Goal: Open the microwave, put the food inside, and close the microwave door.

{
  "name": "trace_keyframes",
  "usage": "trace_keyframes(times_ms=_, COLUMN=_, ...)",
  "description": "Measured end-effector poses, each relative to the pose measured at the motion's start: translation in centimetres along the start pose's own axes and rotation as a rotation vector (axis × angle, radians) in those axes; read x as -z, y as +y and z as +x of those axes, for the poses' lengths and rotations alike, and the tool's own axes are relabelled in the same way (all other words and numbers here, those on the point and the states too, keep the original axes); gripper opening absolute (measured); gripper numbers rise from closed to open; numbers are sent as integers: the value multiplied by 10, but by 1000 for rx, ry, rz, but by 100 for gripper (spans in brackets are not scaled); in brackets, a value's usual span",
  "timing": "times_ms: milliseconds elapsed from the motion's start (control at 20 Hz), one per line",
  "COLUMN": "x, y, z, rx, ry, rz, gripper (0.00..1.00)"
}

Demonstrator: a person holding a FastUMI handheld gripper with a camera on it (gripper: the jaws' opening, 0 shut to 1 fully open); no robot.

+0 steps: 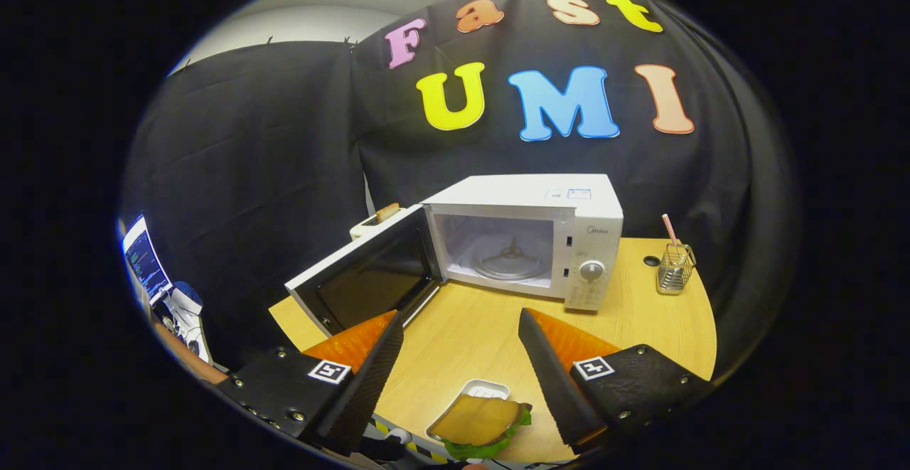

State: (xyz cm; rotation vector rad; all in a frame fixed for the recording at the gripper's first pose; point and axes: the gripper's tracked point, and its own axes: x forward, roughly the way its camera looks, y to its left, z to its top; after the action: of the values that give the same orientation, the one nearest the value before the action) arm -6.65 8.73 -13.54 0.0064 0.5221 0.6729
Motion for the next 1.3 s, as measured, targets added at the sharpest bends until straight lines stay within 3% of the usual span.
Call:
trace_keyframes(times_ms=850, x=117, y=-51, z=7, rx=-36, ry=286, rz=249, gripper=99)
trace_keyframes(times_ms=1300, x=159, y=-43, z=7, rx=-128, ry=471, rz=334, gripper=99)
